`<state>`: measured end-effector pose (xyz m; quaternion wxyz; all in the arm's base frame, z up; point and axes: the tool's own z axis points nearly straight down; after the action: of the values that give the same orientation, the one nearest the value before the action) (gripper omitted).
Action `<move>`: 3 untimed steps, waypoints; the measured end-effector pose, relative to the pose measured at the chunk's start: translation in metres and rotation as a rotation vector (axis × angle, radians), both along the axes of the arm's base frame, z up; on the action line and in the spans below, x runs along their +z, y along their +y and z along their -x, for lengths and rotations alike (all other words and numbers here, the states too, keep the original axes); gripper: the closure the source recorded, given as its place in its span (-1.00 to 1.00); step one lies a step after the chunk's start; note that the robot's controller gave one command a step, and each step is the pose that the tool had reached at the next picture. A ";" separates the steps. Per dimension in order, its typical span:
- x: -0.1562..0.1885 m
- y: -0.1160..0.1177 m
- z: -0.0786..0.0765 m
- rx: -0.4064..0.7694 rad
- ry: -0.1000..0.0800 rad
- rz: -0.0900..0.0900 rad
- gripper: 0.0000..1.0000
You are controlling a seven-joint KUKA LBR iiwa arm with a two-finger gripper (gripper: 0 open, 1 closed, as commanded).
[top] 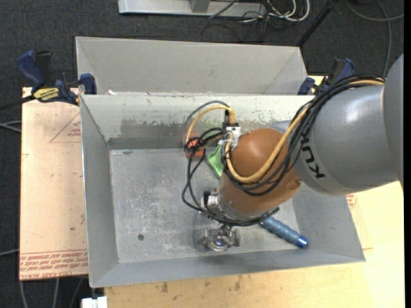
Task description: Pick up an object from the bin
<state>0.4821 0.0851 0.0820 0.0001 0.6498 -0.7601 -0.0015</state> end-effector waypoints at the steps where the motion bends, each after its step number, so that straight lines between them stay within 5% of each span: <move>1: 0.000 0.000 0.000 0.000 0.000 0.000 1.00; 2: 0.037 -0.026 -0.004 -0.017 -0.005 0.000 1.00; 3: 0.143 -0.027 -0.008 0.029 -0.012 -0.001 1.00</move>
Offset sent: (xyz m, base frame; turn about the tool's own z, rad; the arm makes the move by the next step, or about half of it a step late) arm 0.0000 0.0000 0.0000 0.0000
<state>0.4902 0.0577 0.2247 -0.0046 0.6609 -0.7504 0.0022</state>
